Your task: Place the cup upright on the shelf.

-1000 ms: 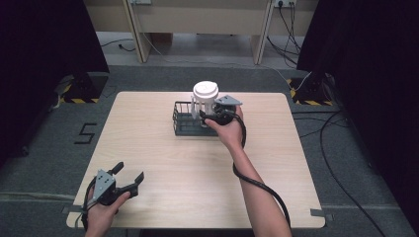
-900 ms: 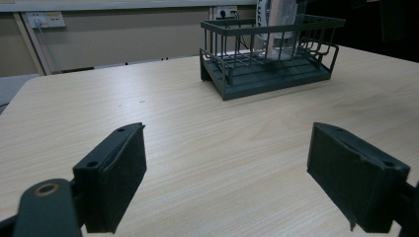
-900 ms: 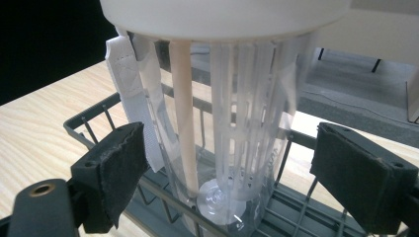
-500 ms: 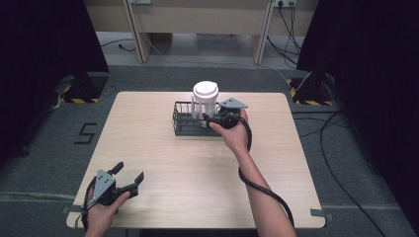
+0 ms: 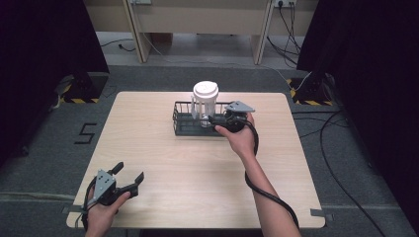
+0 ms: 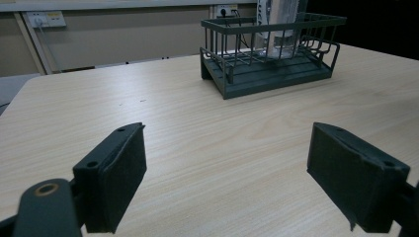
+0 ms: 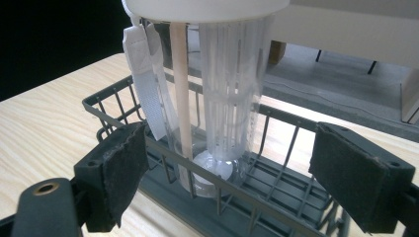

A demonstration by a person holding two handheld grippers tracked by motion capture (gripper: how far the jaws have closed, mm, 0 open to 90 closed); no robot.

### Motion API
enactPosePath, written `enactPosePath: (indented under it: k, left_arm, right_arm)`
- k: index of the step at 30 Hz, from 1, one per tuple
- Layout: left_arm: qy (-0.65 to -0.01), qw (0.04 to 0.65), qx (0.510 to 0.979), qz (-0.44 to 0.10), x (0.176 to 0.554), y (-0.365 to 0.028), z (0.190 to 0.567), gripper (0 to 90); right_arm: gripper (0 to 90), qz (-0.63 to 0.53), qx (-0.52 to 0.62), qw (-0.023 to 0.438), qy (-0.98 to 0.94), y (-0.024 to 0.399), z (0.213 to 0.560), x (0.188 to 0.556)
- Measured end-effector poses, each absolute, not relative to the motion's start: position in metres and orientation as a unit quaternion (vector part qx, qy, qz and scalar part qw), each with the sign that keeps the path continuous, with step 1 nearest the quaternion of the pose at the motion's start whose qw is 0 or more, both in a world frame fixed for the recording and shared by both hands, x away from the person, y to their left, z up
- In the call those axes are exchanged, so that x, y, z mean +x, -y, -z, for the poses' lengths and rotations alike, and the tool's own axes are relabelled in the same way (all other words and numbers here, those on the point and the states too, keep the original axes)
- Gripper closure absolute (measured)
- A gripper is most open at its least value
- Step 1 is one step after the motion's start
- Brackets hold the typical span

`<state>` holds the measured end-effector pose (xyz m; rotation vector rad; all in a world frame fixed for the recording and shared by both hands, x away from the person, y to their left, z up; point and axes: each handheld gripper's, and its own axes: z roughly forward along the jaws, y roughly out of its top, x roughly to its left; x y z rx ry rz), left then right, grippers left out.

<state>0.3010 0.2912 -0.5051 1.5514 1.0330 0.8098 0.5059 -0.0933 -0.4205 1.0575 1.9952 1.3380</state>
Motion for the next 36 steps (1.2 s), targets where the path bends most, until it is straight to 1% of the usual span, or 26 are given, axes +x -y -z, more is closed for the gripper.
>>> enactPosePath:
  k: [14,36]
  left_arm:
    - [-0.432,0.526,0.649,-0.339,0.301,-0.291,0.505,14.6]
    - [-0.433,0.523,0.651,-0.339,0.301,-0.291,0.506,14.6]
  right_arm:
    - [16.6,-0.493,0.393,0.26,-0.731,0.11,0.42,0.492]
    - [17.4,-0.484,0.415,0.26,-0.725,0.147,0.432,0.467]
